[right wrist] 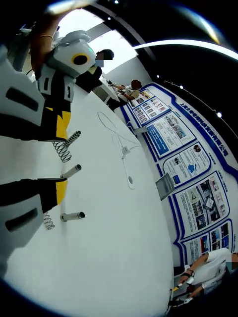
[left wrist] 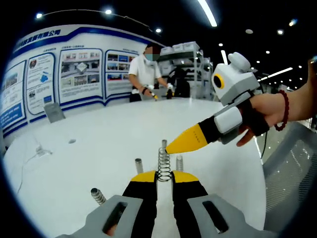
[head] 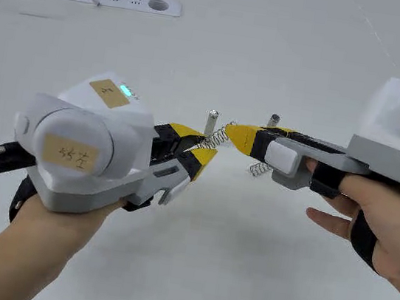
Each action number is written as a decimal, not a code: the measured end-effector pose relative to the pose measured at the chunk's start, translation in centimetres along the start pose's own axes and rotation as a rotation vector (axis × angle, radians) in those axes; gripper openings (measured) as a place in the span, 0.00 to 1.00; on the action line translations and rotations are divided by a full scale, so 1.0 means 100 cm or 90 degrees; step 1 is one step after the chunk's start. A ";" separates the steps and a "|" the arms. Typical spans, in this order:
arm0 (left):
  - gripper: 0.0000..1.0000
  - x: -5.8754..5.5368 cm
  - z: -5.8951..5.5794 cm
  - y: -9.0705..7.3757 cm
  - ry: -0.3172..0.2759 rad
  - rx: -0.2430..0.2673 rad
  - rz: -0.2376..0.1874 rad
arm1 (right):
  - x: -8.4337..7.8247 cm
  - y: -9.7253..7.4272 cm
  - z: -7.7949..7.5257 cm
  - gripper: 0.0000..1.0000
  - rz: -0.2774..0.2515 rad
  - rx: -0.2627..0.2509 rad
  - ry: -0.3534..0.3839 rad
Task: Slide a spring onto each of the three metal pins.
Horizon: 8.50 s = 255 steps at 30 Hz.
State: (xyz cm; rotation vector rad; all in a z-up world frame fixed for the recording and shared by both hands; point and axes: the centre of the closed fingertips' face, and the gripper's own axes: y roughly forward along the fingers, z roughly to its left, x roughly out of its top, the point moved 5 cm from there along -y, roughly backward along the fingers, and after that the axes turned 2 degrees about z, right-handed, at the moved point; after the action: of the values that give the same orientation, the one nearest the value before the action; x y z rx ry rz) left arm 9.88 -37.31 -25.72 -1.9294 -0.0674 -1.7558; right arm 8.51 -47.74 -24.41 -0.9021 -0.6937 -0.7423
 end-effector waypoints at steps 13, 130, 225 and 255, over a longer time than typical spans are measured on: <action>0.10 0.003 -0.003 -0.004 -0.037 -0.011 -0.030 | -0.001 0.004 0.006 0.25 0.004 0.041 0.089; 0.66 -0.023 0.007 -0.033 -0.055 0.065 0.069 | 0.016 0.061 0.001 0.11 0.014 -0.040 -0.362; 0.55 -0.006 -0.010 0.031 -0.030 -0.012 0.095 | 0.012 -0.031 -0.042 0.44 0.032 -0.078 -0.269; 0.32 -0.023 -0.031 0.099 -0.045 -0.055 0.133 | 0.003 -0.049 -0.061 0.41 0.036 -0.102 -0.260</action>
State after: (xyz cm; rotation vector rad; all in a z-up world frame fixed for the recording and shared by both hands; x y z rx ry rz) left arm 10.42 -46.39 -31.19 -1.9805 0.1823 -1.5772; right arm 6.10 -55.17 -24.81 -1.2339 -0.9725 -0.5720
